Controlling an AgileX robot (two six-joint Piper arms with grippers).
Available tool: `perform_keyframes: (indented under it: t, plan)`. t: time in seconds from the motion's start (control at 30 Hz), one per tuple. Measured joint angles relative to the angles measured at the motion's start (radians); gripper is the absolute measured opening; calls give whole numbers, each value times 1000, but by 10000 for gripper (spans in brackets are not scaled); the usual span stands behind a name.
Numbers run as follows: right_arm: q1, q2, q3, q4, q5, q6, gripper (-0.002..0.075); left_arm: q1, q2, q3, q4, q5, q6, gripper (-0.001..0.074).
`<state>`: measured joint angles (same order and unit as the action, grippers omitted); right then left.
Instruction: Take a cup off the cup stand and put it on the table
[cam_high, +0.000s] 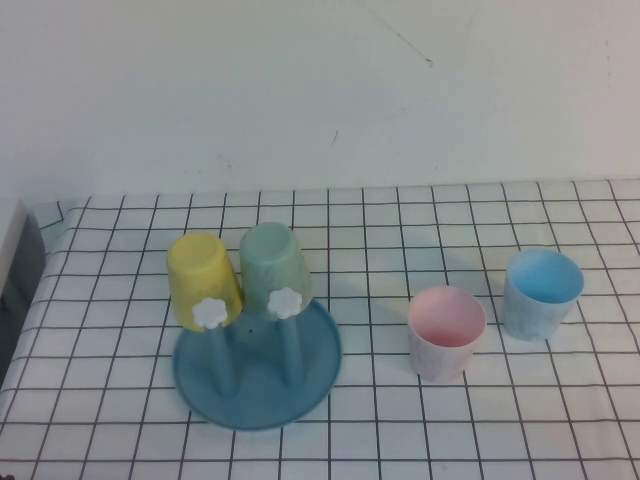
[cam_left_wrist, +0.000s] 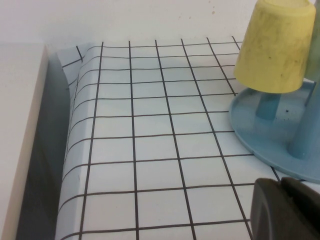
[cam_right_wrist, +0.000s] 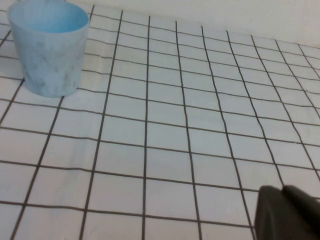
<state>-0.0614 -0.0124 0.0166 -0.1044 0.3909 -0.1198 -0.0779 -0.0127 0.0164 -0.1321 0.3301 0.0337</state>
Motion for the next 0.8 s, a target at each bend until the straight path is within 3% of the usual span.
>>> perform_keyframes:
  t: [0.8]
  plan:
    - [13,0,4,48,-13,-26,-3,0,0,0,0,0,0,-2]
